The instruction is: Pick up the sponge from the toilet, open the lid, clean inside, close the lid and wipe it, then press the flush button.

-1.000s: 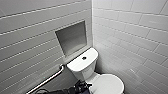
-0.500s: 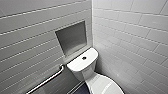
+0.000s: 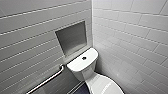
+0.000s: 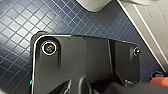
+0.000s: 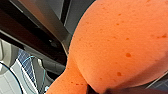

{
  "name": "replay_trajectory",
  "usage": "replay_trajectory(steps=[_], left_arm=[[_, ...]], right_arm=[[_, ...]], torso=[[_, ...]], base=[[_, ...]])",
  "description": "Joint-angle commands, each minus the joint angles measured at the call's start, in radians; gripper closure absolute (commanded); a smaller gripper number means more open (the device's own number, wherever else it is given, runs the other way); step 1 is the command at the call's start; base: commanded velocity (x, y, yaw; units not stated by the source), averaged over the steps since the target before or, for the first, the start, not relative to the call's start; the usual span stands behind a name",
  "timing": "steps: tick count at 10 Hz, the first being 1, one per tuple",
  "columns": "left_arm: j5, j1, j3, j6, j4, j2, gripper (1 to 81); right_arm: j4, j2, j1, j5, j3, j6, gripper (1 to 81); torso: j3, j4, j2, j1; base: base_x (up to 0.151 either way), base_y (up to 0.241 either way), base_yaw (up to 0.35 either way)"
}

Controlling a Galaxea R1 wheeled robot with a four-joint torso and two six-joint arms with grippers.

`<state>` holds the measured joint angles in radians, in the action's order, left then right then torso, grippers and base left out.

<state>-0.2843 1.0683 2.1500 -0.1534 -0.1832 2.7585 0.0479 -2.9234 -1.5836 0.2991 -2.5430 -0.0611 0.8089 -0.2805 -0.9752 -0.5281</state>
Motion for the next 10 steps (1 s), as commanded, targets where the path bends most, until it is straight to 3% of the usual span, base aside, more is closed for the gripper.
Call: replay_trajectory(steps=[1, 2, 3, 4, 6, 8, 9, 10], left_arm=[[-0.079, 0.041, 0.065, 0.037, -0.056, 0.012, 1.0], [-0.079, 0.061, 0.068, 0.071, -0.056, 0.006, 1.0], [-0.079, 0.08, 0.068, 0.11, -0.056, 0.001, 1.0], [-0.079, 0.098, 0.068, 0.138, -0.056, 0.001, 1.0], [-0.076, 0.118, 0.085, 0.14, -0.056, 0.009, 1.0], [-0.076, 0.128, 0.148, 0.143, -0.056, 0.047, 1.0], [-0.078, 0.129, 0.169, 0.143, -0.056, 0.064, 1.0], [-0.078, 0.131, 0.166, 0.143, -0.055, 0.064, 1.0]], right_arm=[[0.061, 0.005, 0.029, -0.043, 0.01, 0.004, 81.1], [0.078, 0.019, 0.046, -0.038, 0.024, 0.015, 81.1], [0.084, 0.056, 0.064, -0.014, 0.07, 0.041, 81.1], [0.083, 0.13, 0.075, 0.035, 0.177, 0.088, 81.1], [0.087, 0.269, 0.099, 0.069, 0.406, 0.104, 81.1], [0.119, 0.306, 0.099, 0.049, 0.439, 0.13, 81.1], [0.101, 0.321, 0.098, 0.057, 0.463, 0.132, 81.1], [0.112, 0.36, 0.116, 0.064, 0.534, 0.139, 81.1]], torso=[[0.0, 0.0, 0.0, 0.0], [0.0, 0.0, 0.0, 0.0], [0.0, 0.0, -0.101, -0.065], [0.0, 0.0, -0.109, -0.069], [0.0, 0.0, -0.163, -0.103], [0.0, 0.0, -0.238, -0.15], [0.0, 0.0, -0.274, -0.171], [0.0, 0.0, -0.212, -0.131]], base=[[0.0, 0.0, 0.0], [0.0, 0.0, 0.0], [0.0, 0.0, 0.0], [0.0, 0.0, 0.0], [0.0, 0.0, 0.0], [0.0, 0.0, 0.0], [0.0, 0.0, 0.0], [0.0, 0.0, 0.0]])
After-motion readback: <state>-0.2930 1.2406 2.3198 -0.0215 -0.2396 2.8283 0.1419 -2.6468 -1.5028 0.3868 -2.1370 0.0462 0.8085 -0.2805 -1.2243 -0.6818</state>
